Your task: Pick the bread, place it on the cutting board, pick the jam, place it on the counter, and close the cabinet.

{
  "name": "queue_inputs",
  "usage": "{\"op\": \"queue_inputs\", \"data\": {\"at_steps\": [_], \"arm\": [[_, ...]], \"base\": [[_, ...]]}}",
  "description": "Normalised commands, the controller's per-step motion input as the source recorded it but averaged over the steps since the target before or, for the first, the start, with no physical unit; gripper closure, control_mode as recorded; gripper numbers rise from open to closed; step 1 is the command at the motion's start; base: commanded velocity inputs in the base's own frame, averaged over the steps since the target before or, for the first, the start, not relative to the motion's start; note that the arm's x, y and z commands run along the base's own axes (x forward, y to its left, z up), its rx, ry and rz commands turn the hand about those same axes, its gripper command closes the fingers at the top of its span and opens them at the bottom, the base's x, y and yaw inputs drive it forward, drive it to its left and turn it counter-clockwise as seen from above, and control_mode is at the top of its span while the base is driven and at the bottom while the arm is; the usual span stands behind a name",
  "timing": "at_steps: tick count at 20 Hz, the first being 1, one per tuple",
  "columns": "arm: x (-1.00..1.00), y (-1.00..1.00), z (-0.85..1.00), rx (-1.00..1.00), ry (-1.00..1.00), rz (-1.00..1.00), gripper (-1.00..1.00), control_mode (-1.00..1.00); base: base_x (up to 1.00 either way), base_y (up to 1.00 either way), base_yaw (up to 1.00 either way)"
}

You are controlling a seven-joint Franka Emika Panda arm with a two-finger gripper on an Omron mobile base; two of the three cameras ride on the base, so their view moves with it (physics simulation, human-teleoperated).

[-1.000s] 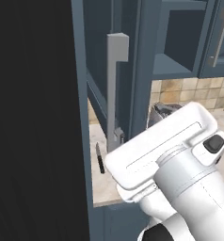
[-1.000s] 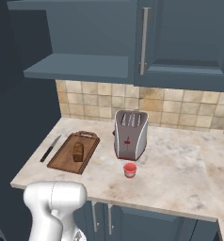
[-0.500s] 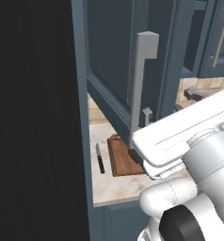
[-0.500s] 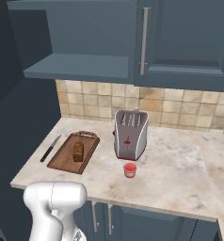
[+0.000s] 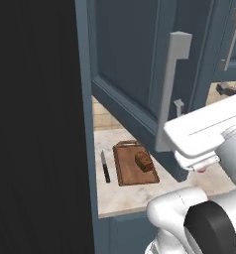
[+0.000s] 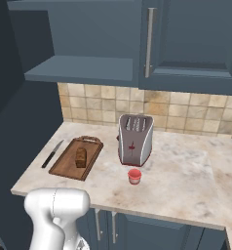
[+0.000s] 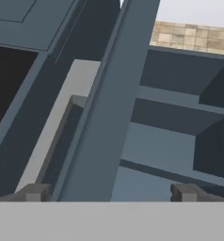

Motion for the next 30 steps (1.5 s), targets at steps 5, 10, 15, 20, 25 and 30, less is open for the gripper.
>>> {"op": "queue_inputs", "data": {"at_steps": [5, 10, 15, 20, 25, 30], "arm": [[0.56, -0.4, -0.1, 0.03, -0.14, 0.0, -1.0, -1.0], [0.55, -0.38, -0.11, 0.02, -0.15, 0.0, -1.0, -1.0], [0.54, -0.35, -0.14, 0.01, -0.15, 0.0, -1.0, -1.0], [0.52, -0.37, -0.12, 0.01, -0.16, -0.01, -1.0, -1.0], [0.5, -0.39, -0.1, 0.0, -0.16, -0.03, -1.0, -1.0], [0.49, -0.34, -0.16, 0.0, -0.15, -0.05, -1.0, -1.0]], "base": [[0.0, 0.0, 0.0], [0.0, 0.0, 0.0], [0.0, 0.0, 0.0], [0.0, 0.0, 0.0], [0.0, 0.0, 0.0], [0.0, 0.0, 0.0]]}}
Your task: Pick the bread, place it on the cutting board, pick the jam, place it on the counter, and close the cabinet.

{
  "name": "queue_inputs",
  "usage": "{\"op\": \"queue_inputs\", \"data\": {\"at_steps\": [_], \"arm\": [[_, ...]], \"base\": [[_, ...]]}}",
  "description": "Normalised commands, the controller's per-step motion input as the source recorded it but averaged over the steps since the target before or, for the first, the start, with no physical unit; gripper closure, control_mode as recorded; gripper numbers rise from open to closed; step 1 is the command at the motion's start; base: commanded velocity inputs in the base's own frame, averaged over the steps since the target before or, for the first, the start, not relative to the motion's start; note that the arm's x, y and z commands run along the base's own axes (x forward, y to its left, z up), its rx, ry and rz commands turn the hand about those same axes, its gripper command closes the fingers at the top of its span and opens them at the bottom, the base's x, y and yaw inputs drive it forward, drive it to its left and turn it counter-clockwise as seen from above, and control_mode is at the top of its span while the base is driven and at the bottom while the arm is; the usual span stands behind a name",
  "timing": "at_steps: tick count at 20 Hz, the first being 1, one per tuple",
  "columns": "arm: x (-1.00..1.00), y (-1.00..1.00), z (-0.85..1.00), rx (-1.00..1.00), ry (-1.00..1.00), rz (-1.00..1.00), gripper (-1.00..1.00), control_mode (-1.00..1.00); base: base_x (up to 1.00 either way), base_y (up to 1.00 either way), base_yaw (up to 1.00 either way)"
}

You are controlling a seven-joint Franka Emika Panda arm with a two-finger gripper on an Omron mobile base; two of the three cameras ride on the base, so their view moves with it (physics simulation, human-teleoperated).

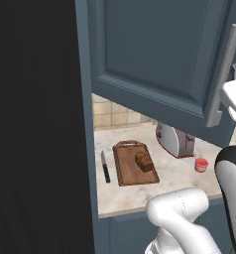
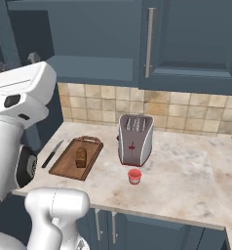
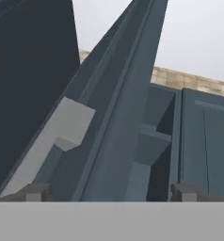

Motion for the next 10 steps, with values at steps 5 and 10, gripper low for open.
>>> {"op": "queue_inputs", "data": {"at_steps": [5, 10], "arm": [[0.59, -0.21, -0.2, 0.0, -0.11, -0.06, -1.0, -1.0], [0.69, -0.08, -0.17, 0.0, -0.07, -0.06, -1.0, -1.0]], "base": [[0.0, 0.0, 0.0], [0.0, 0.0, 0.0]]}}
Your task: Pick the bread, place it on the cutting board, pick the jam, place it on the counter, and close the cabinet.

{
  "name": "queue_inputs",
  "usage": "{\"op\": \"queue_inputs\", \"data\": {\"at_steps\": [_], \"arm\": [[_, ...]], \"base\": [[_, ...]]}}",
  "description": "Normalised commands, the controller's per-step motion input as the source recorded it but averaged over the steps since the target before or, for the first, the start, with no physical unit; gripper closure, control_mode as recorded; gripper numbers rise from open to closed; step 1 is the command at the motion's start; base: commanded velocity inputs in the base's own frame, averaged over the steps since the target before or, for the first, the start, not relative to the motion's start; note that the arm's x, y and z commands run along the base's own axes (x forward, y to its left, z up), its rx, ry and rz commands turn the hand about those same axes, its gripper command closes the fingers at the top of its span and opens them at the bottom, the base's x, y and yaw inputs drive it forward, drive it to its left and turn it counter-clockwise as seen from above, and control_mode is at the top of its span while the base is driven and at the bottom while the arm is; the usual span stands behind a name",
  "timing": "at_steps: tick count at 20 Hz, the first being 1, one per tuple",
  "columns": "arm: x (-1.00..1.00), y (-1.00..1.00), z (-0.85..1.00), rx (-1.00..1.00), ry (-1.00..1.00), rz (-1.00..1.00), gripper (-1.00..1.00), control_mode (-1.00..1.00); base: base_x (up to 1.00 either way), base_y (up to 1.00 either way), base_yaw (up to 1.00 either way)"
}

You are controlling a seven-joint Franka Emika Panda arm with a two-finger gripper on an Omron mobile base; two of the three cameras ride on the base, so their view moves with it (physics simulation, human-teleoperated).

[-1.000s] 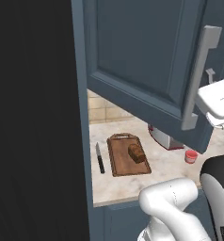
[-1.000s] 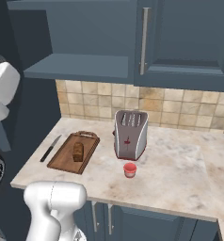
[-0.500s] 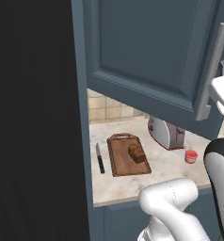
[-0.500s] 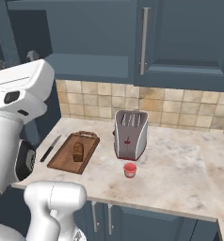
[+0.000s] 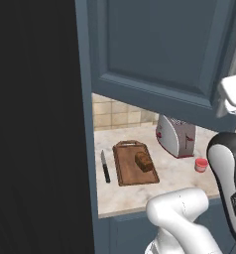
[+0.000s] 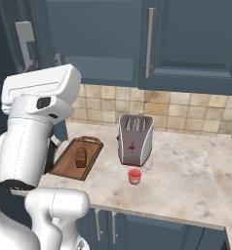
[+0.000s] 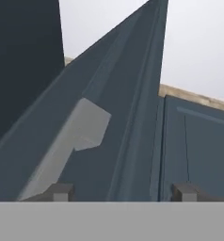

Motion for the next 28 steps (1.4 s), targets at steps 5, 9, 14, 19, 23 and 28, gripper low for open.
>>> {"op": "queue_inputs", "data": {"at_steps": [5, 9, 14, 19, 23, 28], "arm": [[0.69, -0.01, -0.07, 0.0, -0.03, -0.06, -1.0, -1.0], [0.67, 0.0, -0.08, 0.0, -0.02, -0.06, -1.0, -1.0], [0.65, 0.0, -0.06, 0.0, -0.01, -0.07, -1.0, -1.0], [0.63, 0.0, -0.09, 0.0, -0.01, -0.07, -1.0, -1.0], [0.66, 0.0, -0.09, 0.0, -0.02, -0.06, -1.0, -1.0], [0.68, 0.0, -0.07, 0.0, -0.02, -0.06, -1.0, -1.0]], "base": [[0.0, 0.0, 0.0], [0.0, 0.0, 0.0], [0.0, 0.0, 0.0], [0.0, 0.0, 0.0], [0.0, 0.0, 0.0], [0.0, 0.0, 0.0]]}}
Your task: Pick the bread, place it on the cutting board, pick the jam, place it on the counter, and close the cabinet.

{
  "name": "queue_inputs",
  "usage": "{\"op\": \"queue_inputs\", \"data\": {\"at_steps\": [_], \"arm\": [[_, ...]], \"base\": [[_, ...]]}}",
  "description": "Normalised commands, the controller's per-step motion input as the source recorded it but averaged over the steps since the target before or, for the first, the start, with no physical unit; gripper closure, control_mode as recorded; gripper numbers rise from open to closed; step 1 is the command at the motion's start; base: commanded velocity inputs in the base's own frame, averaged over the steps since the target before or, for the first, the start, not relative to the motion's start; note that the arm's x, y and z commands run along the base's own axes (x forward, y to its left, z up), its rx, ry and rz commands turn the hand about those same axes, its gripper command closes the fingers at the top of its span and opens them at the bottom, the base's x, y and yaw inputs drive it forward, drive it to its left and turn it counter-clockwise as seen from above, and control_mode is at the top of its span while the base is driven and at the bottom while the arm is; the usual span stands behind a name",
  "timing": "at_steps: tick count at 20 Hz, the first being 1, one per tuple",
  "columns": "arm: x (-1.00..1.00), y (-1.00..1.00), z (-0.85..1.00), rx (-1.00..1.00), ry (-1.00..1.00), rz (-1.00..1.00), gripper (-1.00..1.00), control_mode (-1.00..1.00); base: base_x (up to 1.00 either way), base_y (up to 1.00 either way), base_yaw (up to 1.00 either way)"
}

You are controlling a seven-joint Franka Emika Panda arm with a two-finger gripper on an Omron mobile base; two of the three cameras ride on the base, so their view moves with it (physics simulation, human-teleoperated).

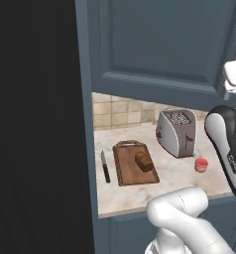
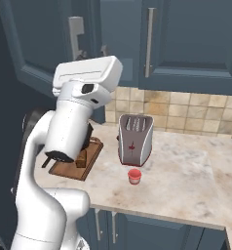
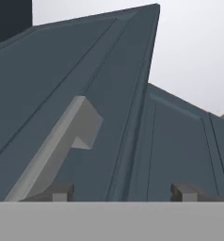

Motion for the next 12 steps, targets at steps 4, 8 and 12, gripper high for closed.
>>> {"op": "queue_inputs", "data": {"at_steps": [4, 8, 12], "arm": [[0.76, 0.0, -0.05, 0.0, -0.02, -0.07, -1.0, -1.0], [0.73, 0.0, -0.03, 0.0, -0.02, -0.06, -1.0, -1.0], [0.72, 0.0, -0.05, 0.0, -0.02, -0.05, -1.0, -1.0]], "base": [[0.0, 0.0, 0.0], [0.0, 0.0, 0.0], [0.0, 0.0, 0.0]]}}
